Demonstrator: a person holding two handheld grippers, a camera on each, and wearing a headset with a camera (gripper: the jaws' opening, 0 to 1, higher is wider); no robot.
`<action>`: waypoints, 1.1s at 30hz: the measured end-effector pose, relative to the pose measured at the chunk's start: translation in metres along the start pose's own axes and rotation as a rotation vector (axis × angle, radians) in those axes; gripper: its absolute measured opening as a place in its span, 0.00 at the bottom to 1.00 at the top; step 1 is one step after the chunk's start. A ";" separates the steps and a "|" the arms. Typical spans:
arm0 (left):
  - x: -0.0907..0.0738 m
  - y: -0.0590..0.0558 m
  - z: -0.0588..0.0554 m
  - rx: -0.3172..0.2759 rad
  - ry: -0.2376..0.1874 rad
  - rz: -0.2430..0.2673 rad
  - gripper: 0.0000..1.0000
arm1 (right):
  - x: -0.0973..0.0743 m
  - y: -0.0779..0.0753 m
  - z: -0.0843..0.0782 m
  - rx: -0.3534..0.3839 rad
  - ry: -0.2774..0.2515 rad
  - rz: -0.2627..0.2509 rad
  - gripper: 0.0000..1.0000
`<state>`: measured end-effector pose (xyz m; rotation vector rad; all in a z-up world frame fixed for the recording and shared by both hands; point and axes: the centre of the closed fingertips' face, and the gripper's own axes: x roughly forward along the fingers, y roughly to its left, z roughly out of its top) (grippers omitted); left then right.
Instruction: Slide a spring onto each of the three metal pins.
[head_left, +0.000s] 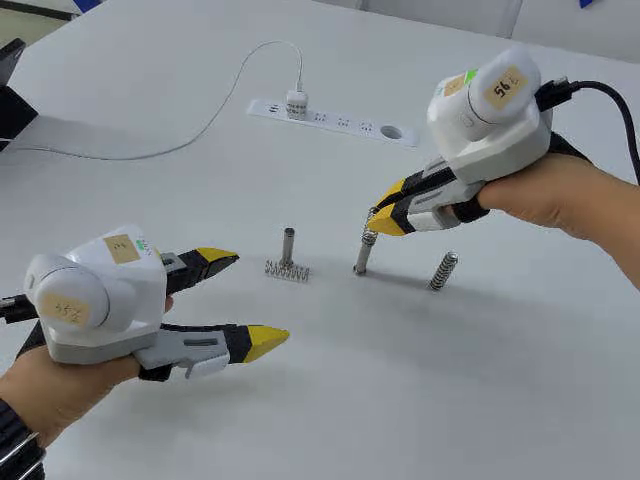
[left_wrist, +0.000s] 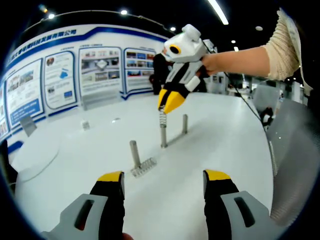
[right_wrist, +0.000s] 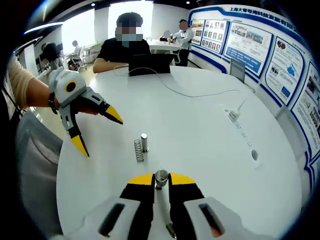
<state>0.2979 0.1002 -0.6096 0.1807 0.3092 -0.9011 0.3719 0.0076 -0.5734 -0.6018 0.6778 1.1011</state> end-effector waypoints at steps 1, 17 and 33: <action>0.000 0.000 0.000 0.001 0.000 0.000 0.64 | 0.001 0.000 -0.001 0.002 0.001 -0.001 0.12; 0.001 -0.002 0.000 -0.001 -0.001 -0.004 0.64 | 0.016 0.002 -0.015 0.055 0.019 -0.011 0.12; 0.000 -0.002 0.000 -0.003 -0.001 -0.002 0.64 | 0.024 0.005 -0.025 0.097 0.036 -0.019 0.12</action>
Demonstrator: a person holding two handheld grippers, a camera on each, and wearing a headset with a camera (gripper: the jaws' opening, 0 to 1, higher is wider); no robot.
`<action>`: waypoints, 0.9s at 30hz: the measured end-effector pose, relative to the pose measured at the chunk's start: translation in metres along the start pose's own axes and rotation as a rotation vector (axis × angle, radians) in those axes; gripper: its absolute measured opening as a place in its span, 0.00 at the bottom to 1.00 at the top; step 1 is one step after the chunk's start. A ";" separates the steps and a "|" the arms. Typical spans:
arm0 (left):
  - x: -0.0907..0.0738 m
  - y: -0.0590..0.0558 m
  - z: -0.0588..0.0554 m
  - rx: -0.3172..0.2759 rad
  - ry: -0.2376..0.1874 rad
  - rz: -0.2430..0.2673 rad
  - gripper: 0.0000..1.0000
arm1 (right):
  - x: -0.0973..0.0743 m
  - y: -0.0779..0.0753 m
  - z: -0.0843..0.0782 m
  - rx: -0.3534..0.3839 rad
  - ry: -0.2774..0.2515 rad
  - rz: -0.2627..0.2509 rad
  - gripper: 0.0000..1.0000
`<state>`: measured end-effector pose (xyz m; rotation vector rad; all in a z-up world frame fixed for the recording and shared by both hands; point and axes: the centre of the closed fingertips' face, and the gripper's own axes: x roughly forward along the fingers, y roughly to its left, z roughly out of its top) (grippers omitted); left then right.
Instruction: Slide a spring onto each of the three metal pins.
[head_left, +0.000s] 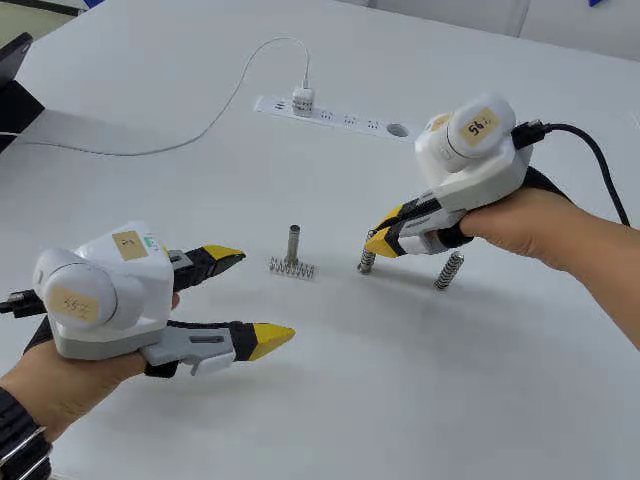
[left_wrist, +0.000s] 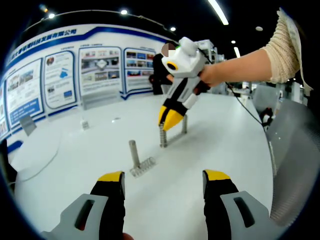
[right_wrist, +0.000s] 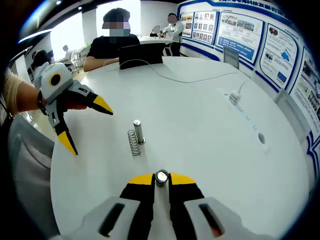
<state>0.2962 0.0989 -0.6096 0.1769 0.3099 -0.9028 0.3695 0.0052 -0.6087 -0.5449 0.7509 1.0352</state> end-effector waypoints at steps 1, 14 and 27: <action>0.000 0.000 0.000 -0.002 -0.001 0.000 0.64 | 0.001 0.000 -0.001 0.004 0.002 0.000 0.12; 0.000 0.000 0.000 -0.003 0.000 0.001 0.64 | 0.006 0.001 -0.006 0.012 0.013 -0.012 0.12; 0.000 0.000 0.001 0.001 -0.001 0.002 0.64 | 0.003 -0.001 -0.004 0.011 -0.002 -0.022 0.15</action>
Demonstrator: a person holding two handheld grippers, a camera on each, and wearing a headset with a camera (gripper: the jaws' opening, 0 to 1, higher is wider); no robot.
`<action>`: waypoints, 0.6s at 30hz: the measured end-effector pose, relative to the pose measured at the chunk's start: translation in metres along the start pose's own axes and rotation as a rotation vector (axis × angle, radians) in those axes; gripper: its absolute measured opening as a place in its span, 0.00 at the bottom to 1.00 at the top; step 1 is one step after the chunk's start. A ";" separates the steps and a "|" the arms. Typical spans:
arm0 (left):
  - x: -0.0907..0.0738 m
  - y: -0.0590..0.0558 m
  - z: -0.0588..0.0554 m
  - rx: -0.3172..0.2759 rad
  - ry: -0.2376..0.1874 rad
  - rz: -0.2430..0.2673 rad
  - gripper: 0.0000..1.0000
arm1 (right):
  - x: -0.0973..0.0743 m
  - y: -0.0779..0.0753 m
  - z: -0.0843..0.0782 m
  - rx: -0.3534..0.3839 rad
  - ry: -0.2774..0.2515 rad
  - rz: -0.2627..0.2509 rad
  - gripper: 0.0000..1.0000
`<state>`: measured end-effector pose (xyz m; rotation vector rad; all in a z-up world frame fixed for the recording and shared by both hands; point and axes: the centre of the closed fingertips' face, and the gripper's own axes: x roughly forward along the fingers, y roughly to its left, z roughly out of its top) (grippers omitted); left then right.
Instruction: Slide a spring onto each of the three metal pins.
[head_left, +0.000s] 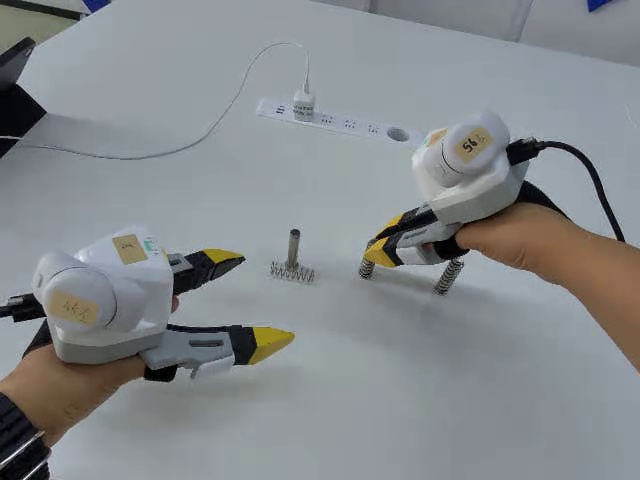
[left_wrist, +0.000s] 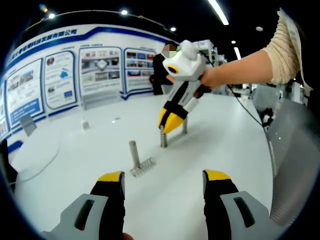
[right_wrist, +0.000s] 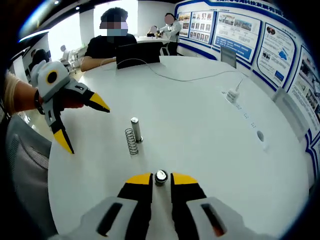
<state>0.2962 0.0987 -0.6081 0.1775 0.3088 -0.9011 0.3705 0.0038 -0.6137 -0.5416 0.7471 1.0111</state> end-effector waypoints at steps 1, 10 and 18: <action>0.000 0.000 0.000 0.001 0.000 -0.001 0.64 | -0.001 0.000 0.001 -0.008 -0.002 -0.007 0.17; 0.000 -0.001 0.000 0.002 0.002 0.000 0.64 | -0.008 0.007 0.022 -0.063 -0.042 -0.009 0.19; -0.001 0.002 0.001 0.002 -0.001 0.007 0.64 | 0.005 0.018 0.037 -0.103 -0.057 0.030 0.19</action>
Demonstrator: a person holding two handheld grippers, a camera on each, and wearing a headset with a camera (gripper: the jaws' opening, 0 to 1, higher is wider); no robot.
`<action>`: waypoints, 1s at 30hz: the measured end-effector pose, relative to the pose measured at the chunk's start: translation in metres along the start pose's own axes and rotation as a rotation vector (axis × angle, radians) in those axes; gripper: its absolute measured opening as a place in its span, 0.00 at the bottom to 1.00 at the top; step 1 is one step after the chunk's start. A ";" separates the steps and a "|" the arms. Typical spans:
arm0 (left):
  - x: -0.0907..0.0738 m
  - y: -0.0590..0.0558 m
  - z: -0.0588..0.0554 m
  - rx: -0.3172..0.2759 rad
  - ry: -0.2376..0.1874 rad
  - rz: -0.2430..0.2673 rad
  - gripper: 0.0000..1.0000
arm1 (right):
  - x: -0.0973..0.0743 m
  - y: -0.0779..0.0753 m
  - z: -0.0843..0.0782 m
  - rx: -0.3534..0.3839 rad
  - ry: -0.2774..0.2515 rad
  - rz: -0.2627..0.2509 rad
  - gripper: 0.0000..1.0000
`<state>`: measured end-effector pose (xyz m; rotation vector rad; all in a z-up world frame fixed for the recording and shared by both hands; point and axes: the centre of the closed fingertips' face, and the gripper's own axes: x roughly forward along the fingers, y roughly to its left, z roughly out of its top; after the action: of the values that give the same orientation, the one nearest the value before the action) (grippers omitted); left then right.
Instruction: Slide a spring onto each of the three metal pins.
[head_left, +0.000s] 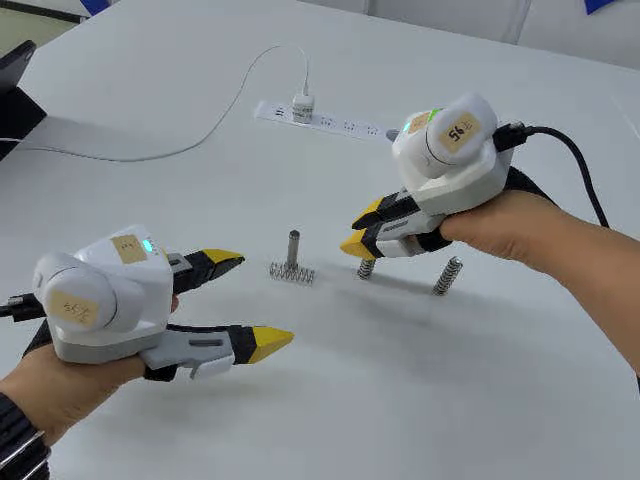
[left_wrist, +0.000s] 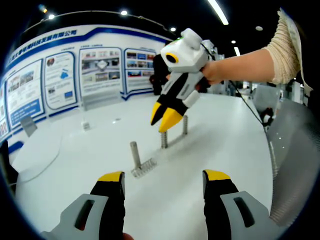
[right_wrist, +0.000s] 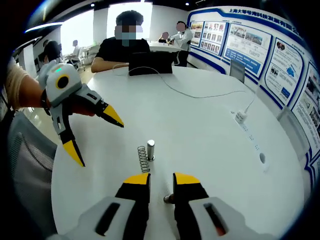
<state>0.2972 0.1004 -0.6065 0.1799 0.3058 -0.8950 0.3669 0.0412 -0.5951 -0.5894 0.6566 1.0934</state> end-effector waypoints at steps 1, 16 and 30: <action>0.000 0.000 0.000 0.000 0.000 0.000 0.64 | 0.002 0.001 0.000 -0.004 0.001 0.002 0.19; -0.003 0.002 -0.002 -0.001 0.005 0.005 0.63 | 0.037 0.026 -0.004 -0.082 0.065 0.069 0.17; -0.004 0.004 -0.003 0.001 0.015 0.009 0.63 | 0.058 0.026 -0.014 -0.110 0.096 0.093 0.15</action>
<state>0.2972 0.1069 -0.6078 0.1888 0.3184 -0.8856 0.3579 0.0749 -0.6497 -0.7147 0.7159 1.1991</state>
